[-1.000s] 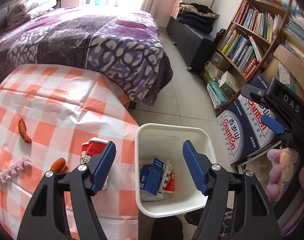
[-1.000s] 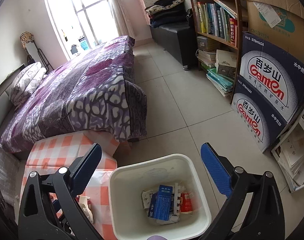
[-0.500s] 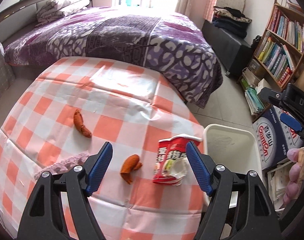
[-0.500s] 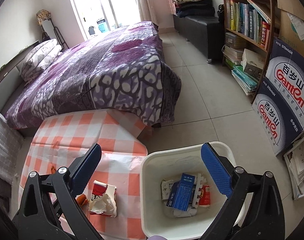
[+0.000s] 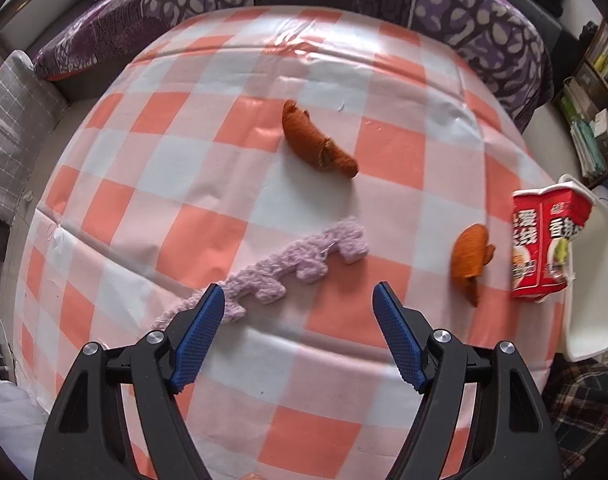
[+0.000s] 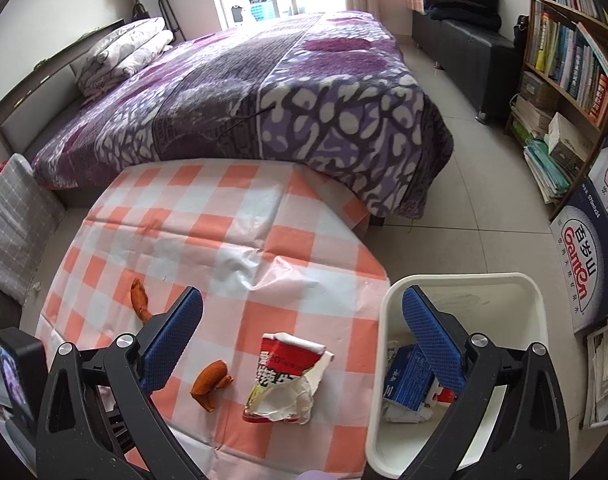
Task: Collect trash
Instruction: 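Grasp the white foam strip with pink fringe using the left tool, then grasp the orange curled piece with the right tool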
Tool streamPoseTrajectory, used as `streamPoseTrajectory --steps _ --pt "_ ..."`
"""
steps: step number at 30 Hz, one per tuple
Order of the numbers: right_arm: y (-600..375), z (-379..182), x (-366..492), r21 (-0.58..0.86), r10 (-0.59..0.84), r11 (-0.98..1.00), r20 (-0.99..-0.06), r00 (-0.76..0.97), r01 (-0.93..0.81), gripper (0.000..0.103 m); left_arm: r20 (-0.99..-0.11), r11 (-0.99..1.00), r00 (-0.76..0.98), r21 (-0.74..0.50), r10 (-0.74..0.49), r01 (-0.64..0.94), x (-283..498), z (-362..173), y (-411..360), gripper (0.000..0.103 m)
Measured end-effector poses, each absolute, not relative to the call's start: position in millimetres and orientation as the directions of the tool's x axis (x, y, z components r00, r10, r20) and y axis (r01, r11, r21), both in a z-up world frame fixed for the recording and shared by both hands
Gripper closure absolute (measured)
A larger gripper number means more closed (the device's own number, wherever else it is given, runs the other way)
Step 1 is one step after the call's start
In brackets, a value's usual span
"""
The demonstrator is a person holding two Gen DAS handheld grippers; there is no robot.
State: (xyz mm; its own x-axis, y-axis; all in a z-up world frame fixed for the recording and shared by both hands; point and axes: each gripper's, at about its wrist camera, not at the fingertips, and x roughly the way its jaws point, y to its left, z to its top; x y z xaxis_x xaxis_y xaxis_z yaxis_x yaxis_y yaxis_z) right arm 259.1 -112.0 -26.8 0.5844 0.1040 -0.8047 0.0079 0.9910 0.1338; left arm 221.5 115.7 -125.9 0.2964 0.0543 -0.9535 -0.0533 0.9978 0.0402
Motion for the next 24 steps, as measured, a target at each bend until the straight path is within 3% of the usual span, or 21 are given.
streamPoseTrajectory --steps 12,15,17,19,24 --pt "-50.3 -64.4 276.2 0.112 0.146 0.989 -0.869 0.472 -0.099 0.007 -0.952 0.999 0.305 0.032 0.037 -0.022 231.3 -147.4 150.8 0.034" --pt "-39.6 -70.8 280.4 0.114 0.152 0.987 -0.877 0.457 -0.110 0.007 -0.948 0.998 0.318 -0.001 0.021 -0.070 232.5 -145.5 167.8 0.052" --pt "-31.4 -75.1 282.6 0.112 0.154 0.987 -0.880 0.450 -0.119 0.007 -0.944 0.996 0.326 0.014 0.044 -0.093 231.9 -144.5 177.0 0.077" --pt "-21.7 -79.4 284.4 0.108 0.156 0.985 -0.883 0.443 -0.132 0.007 -0.942 0.993 0.329 0.024 0.061 -0.115 229.0 -143.2 183.9 0.093" --pt "7.5 -89.8 287.6 0.087 0.163 0.978 -0.885 0.435 -0.190 0.007 -0.937 0.982 0.345 -0.005 0.061 -0.187 222.3 -140.9 208.9 0.093"
